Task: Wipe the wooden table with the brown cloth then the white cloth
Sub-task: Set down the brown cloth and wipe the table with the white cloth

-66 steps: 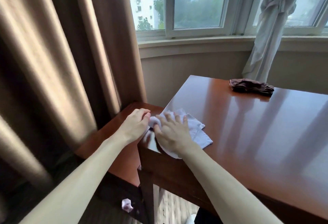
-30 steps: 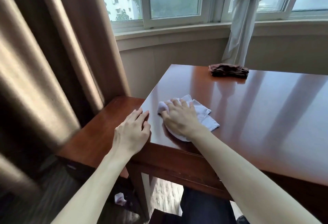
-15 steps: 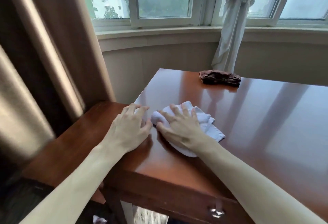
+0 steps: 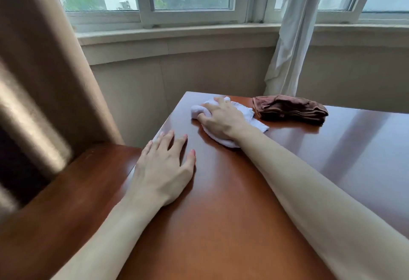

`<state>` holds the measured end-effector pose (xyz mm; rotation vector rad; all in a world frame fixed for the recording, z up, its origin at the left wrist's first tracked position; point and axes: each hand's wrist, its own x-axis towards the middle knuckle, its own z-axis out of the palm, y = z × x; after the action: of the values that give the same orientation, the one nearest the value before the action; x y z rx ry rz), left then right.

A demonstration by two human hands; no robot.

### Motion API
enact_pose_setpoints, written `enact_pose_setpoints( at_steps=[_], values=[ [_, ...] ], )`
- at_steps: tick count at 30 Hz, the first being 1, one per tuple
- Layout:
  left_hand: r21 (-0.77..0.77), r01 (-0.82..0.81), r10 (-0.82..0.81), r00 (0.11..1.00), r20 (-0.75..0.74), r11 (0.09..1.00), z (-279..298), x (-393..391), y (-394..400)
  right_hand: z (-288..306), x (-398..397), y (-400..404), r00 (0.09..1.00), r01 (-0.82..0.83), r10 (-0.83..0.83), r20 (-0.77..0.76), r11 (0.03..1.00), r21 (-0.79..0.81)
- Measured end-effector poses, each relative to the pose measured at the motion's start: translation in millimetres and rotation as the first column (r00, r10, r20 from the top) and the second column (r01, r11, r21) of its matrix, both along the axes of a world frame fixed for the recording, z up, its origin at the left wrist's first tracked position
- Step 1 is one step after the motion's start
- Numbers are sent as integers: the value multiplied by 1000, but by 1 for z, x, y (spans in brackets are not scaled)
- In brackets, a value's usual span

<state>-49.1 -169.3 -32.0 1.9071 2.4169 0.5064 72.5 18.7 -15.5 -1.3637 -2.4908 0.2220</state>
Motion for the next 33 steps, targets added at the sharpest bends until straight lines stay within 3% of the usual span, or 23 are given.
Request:
enact_pose_setpoints(
  at_steps=[4, 9, 24, 28, 33],
  values=[
    [9, -1, 1, 1000, 18, 1000, 2, 0, -2, 6, -20, 49, 978, 196, -196, 68, 981, 7],
    [-3, -5, 5, 1000, 6, 1000, 1, -2, 0, 8, -22, 48, 972, 226, -223, 71, 973, -37],
    [-50, 25, -26, 1000, -5, 998, 11, -1, -6, 3, 78, -205, 994, -49, 54, -96, 997, 52],
    [-45, 35, -36, 999, -31, 998, 7, -3, -2, -1, 64, -188, 996, -22, 21, -81, 1000, -4],
    [39, 34, -32, 998, -57, 999, 3, -3, -3, 1, 38, -106, 999, 46, -47, -11, 998, -47]
  ],
)
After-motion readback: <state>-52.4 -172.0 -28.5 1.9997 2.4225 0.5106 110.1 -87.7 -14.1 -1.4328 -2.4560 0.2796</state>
